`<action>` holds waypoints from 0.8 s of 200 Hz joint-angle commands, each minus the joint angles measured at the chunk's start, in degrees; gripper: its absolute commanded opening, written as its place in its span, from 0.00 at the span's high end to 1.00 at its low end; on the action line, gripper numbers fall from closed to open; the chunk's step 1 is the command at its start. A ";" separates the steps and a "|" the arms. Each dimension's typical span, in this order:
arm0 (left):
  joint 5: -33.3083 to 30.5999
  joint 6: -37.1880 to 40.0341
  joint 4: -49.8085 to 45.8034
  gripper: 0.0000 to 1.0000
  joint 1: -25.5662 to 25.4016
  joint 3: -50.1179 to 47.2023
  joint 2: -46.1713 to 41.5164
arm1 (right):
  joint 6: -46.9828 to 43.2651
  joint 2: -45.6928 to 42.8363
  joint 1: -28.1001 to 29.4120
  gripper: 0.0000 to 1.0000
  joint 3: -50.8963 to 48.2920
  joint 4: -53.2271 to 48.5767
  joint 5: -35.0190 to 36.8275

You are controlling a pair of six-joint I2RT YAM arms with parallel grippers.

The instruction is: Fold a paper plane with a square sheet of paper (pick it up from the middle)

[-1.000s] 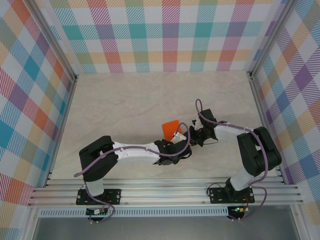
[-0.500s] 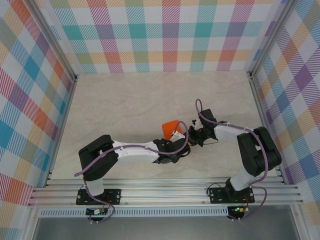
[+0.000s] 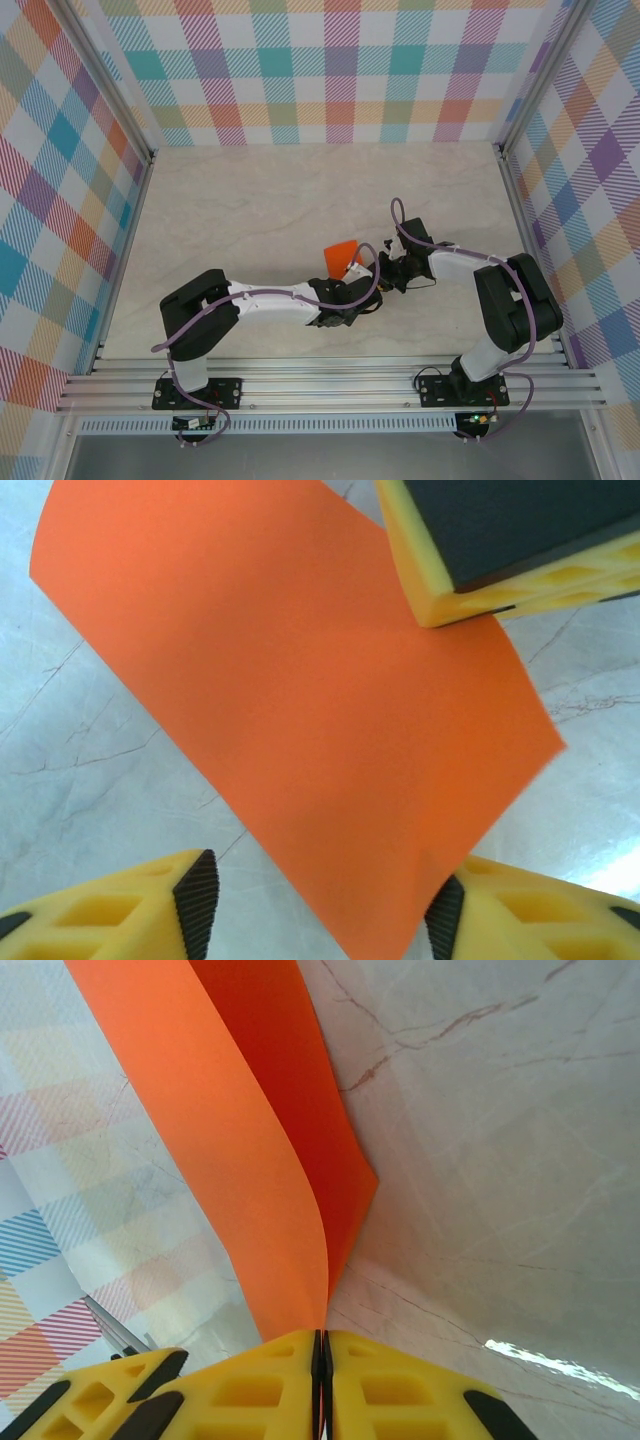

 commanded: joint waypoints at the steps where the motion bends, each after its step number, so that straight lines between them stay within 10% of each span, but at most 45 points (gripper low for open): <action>1: 0.48 0.47 1.43 0.52 0.47 1.27 0.20 | -0.63 0.34 0.24 0.88 0.32 -0.05 -0.27; 160: 6.92 -0.63 7.46 1.00 2.11 -3.05 -3.51 | -3.92 -0.18 0.15 0.71 2.41 -4.73 1.58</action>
